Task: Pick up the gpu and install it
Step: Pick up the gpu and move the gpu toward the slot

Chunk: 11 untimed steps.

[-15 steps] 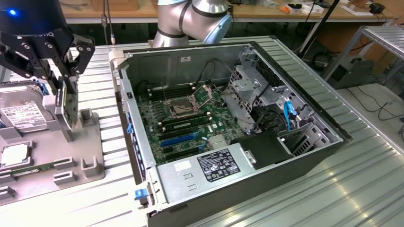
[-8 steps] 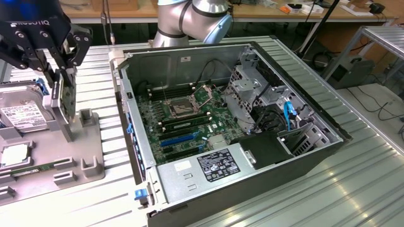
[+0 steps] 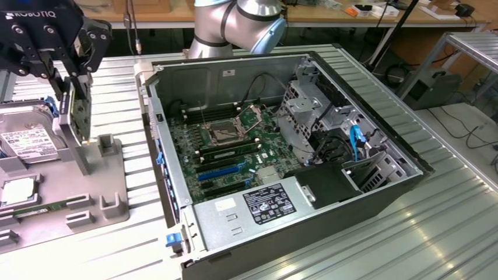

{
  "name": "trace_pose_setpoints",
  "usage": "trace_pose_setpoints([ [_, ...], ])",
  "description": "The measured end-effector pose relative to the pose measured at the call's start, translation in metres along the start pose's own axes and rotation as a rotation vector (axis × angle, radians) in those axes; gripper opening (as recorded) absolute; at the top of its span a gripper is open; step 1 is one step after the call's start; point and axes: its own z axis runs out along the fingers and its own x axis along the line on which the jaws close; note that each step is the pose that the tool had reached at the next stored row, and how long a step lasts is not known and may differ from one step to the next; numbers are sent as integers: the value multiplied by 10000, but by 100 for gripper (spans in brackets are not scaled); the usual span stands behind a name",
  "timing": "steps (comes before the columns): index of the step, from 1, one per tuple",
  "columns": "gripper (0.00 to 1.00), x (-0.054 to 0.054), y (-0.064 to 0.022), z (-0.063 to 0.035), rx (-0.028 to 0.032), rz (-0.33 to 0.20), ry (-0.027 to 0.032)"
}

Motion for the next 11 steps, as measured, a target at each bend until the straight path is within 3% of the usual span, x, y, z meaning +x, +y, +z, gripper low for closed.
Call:
trace_pose_setpoints([
  [11,27,-3,6,-119,8,0,0],
])
